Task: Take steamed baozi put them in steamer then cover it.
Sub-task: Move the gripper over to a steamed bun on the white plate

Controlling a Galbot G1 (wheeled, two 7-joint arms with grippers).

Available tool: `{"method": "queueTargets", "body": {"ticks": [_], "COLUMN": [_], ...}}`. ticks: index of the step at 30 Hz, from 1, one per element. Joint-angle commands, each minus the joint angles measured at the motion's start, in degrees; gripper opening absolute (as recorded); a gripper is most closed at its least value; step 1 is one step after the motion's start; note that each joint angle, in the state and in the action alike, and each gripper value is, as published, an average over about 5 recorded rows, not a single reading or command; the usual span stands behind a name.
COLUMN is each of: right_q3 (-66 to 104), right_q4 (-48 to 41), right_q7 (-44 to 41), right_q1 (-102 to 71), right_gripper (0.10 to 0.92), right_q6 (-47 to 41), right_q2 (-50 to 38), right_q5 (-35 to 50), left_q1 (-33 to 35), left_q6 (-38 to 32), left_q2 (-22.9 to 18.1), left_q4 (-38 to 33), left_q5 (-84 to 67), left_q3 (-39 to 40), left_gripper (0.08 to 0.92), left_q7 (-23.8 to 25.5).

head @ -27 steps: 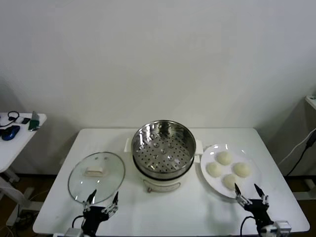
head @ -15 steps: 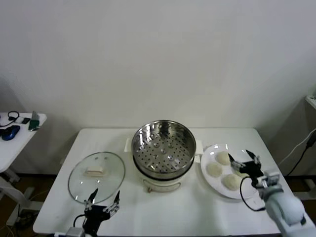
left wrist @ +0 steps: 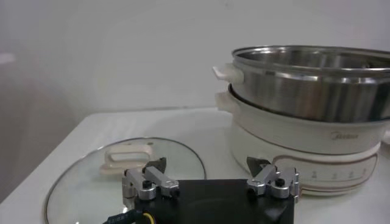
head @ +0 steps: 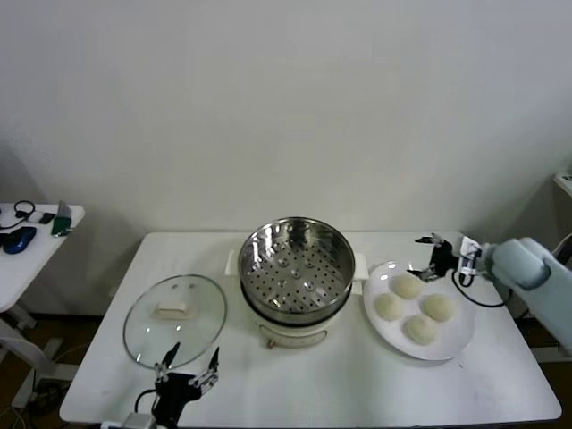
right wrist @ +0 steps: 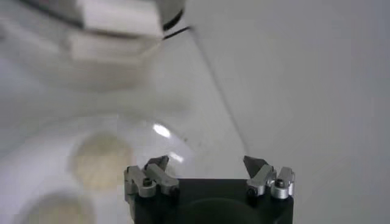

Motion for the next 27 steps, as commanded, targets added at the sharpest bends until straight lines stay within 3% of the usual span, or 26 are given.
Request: {"method": "queueTargets", "body": {"ticks": [1, 6, 17, 27], "right_q3": [-32.6, -36.6, -28.1, -23.8], "right_q4": [-8.7, -13.3, -25.6, -32.8], "right_q7": [-17.6, -17.1, -12.1, -8.9], "right_q1": [28.8, 27.3, 16.2, 11.9], "right_gripper": [0.823, 0.823, 0.823, 0.823], "right_q6": [6.1, 4.5, 3.9, 5.6], "right_q2": [-1.6, 6.0, 19.9, 25.8], "right_q5": [-2.9, -2.5, -2.3, -7.2], "left_q1": [0.1, 0.0, -0.3, -0.8], "left_q6": [-0.2, -0.4, -0.5, -0.3], "left_q2": [0.1, -0.1, -0.1, -0.4], "left_q4": [0.6, 1.1, 2.4, 2.8], "left_q5": [0.4, 0.8, 0.9, 0.9], "left_q3": [0.1, 0.4, 0.0, 0.2], "left_gripper": [0.823, 0.823, 0.823, 0.823], "left_q7": [0.1, 0.1, 0.1, 0.2]}}
